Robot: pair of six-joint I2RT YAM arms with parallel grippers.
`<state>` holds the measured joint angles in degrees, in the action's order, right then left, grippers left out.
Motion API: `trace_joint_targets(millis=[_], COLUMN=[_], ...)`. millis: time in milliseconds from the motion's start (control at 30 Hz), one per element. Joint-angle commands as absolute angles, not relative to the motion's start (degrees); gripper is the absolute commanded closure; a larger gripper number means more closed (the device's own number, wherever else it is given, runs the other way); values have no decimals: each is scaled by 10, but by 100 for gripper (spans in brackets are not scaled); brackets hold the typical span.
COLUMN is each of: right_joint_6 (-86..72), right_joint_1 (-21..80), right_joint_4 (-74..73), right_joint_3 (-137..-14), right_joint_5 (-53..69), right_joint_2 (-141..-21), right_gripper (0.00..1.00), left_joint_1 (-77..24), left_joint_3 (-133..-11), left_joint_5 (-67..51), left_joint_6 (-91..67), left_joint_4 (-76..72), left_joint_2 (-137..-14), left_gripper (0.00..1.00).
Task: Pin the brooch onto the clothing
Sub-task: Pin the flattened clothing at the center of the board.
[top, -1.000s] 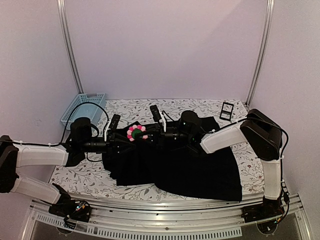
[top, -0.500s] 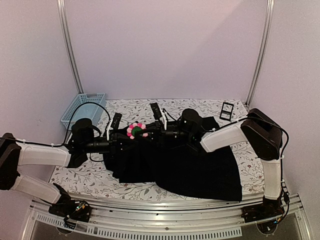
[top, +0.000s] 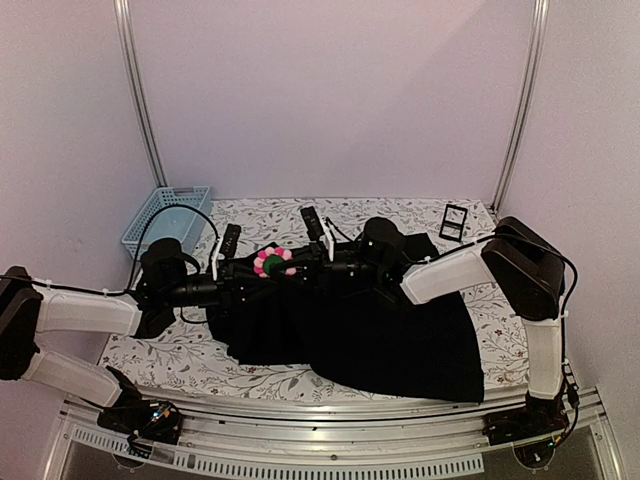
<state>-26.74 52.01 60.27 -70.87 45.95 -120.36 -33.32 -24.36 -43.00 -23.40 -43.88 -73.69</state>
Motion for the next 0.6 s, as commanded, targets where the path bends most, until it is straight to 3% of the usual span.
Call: trace_joint_targets(millis=[0, 133, 333, 467, 567], right_joint_6=[-266, -260, -262, -253, -247], right_joint_1=[520, 520, 520, 520, 518], right_joint_4=[601, 596, 585, 572, 565], right_joint_3=[-713, -714, -716, -715, -713], right_joint_5=[475, 475, 477, 474, 477], right_joint_2=[-1192, -1190, -1197, -1193, -1190], right_gripper=[100, 100, 98, 85, 69], left_joint_1=[-339, -340, -340, -340, -340], left_joint_3=[-257, -259, -256, -254, -251], left_joint_5=[-429, -458, -449, -453, -453], left_joint_6=[-186, -185, -205, -217, -228], left_joint_4=[-422, -413, -460, -469, -478], left_joint_2=[-720, -721, -723, -724, -723], left_gripper=[85, 100, 100, 100, 100])
